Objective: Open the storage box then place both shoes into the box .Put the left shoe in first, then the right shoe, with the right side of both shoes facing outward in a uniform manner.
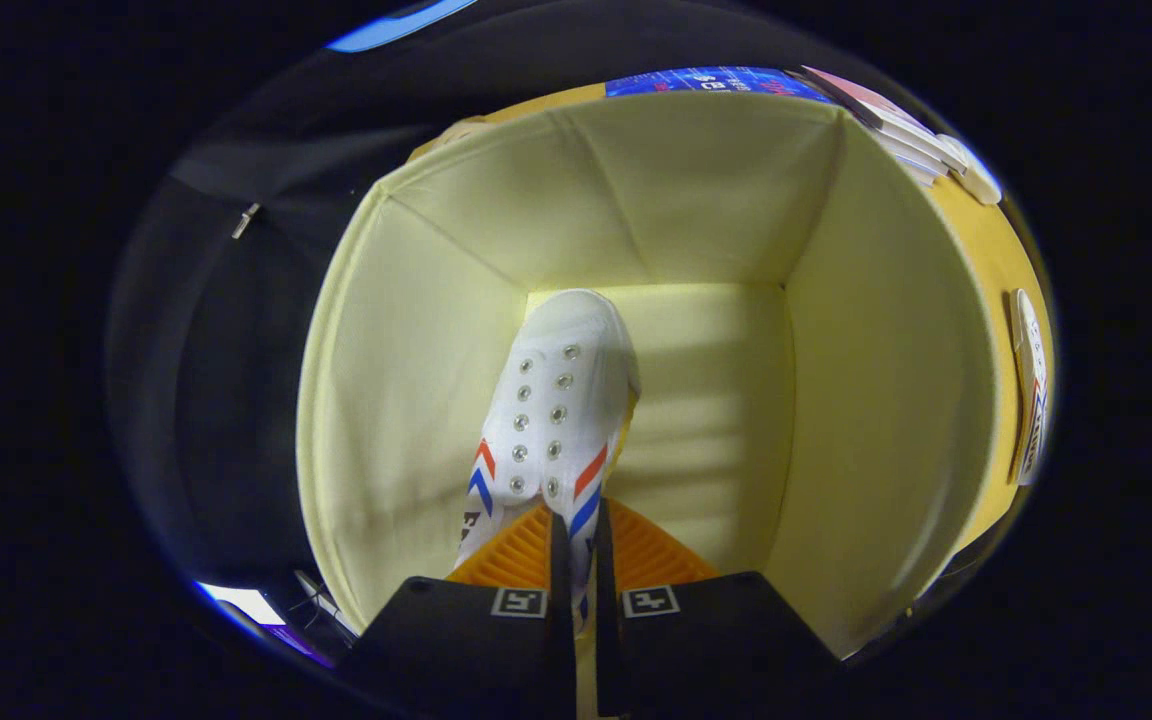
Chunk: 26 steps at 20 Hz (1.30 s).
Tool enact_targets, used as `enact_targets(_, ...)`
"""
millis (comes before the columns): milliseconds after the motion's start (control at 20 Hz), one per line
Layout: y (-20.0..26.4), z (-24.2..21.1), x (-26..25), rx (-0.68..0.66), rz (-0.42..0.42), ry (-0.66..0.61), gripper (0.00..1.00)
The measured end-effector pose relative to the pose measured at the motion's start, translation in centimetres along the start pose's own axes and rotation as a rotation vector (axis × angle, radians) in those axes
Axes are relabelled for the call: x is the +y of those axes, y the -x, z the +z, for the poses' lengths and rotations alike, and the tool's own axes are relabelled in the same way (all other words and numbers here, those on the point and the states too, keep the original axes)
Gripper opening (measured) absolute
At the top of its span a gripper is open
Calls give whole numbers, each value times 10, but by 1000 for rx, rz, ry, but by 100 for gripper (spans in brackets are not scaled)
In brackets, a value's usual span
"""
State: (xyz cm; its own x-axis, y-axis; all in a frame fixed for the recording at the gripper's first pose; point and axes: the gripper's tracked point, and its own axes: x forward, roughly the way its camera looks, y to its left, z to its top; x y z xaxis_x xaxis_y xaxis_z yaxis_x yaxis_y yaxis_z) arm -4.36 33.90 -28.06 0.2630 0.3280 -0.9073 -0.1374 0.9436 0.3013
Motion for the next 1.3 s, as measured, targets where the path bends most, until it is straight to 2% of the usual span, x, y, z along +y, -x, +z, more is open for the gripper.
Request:
enact_targets(200, 28, 9, 13, -68, 68, 83, 61)
enact_targets(250, 40, 13, 16, -92, 97, 83, 80)
enact_targets(300, 54, 19, 19, -116, 125, 83, 90)
enact_targets(450, 98, 35, 12, -224, 144, 117, 99)
enact_targets(650, 164, 61, -30, -363, 143, 158, 99)
enact_targets(800, 198, 65, -83, -424, 97, 165, 99)
enact_targets(950, 218, 54, -134, -447, 43, 161, 99)
enact_targets(1100, 237, 56, -183, -475, 32, 115, 99)
enact_targets(1300, 245, 59, -262, -487, -26, 61, 99)
